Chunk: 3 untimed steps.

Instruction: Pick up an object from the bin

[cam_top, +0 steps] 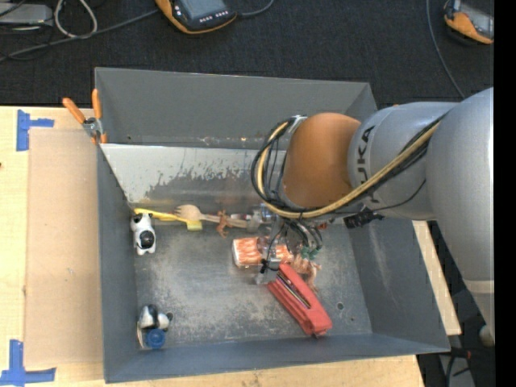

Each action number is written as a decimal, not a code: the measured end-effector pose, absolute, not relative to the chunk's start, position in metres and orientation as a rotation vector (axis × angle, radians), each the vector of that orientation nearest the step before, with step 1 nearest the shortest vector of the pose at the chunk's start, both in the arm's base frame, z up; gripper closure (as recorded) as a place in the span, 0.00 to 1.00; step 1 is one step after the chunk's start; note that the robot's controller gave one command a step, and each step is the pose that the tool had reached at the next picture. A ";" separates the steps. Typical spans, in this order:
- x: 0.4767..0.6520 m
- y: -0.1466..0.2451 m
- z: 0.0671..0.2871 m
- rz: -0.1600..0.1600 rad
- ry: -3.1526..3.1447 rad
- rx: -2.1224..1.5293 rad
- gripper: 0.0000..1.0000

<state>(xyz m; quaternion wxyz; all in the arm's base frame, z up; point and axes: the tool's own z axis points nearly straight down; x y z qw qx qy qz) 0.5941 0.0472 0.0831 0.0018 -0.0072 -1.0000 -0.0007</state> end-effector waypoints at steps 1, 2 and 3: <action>0.588 0.039 0.071 -0.004 -3.133 -0.232 1.00; 0.588 0.039 0.071 -0.004 -3.133 -0.233 1.00; 0.595 0.044 0.071 -0.001 -3.137 0.190 1.00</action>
Offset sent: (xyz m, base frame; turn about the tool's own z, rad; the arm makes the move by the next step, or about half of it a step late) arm 0.0000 0.0000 0.0000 0.0000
